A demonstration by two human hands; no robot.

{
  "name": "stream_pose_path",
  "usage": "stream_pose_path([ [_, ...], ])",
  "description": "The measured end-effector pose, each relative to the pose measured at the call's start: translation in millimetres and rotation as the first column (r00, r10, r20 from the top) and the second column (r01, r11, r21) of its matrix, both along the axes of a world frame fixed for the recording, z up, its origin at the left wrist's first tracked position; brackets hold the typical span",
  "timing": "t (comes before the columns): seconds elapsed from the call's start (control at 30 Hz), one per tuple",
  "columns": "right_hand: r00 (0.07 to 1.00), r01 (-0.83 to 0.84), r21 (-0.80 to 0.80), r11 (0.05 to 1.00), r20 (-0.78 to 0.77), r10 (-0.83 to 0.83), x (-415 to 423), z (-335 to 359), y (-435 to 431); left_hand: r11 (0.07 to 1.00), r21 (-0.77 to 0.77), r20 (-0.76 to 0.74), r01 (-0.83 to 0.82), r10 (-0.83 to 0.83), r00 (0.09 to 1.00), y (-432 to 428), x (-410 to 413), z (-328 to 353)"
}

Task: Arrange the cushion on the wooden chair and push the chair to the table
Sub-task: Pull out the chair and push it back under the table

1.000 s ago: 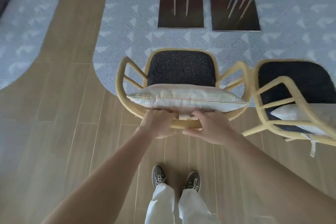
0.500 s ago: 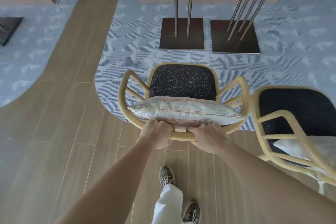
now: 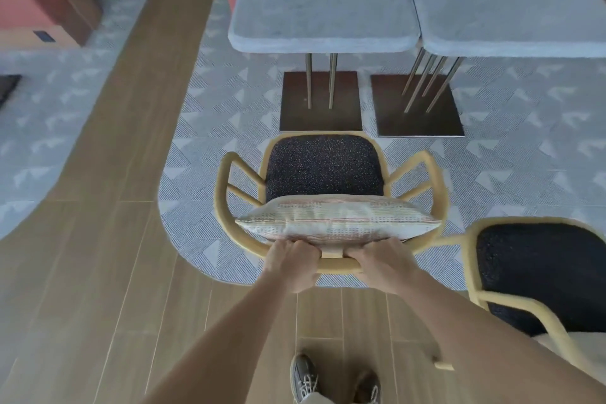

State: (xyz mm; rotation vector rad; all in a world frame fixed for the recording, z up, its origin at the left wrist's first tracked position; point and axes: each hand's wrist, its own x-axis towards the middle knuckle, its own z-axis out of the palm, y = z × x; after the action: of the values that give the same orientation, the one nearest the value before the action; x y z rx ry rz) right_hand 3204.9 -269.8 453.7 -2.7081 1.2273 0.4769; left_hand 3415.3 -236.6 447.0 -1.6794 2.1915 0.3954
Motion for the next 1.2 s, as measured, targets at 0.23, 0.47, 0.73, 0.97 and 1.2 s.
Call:
stream_pose_path([
  [0.23, 0.998, -0.041, 0.011, 0.999, 0.056, 0.041, 16.1, -1.5, -83.7, 0.999, 0.007, 0.009, -0.037, 0.037, 0.999, -80.2, 16.5, 0.0],
  [0.47, 0.998, -0.035, 0.01, 0.999, 0.054, 0.035, 35.2, -3.1, -155.4, 0.999, -0.029, 0.013, -0.016, 0.017, 1.0, -149.9, 37.3, -2.7],
  [0.73, 0.998, 0.048, 0.034, 0.998, 0.048, -0.049, 63.4, -10.5, -192.4, 0.998, -0.031, 0.022, 0.057, -0.056, 0.998, -202.2, 68.5, -1.7],
  [0.97, 0.998, 0.06, 0.028, 0.998, 0.009, -0.06, 58.0, -5.0, -232.2, 0.996, -0.059, 0.036, 0.074, -0.072, 0.997, -243.6, 60.7, 2.1],
  [1.2, 1.0, -0.001, 0.011, 1.0, 0.022, 0.001, 44.4, -1.9, -244.0, 0.998, -0.038, 0.029, 0.058, -0.057, 0.998, -251.7, 48.5, -0.2],
])
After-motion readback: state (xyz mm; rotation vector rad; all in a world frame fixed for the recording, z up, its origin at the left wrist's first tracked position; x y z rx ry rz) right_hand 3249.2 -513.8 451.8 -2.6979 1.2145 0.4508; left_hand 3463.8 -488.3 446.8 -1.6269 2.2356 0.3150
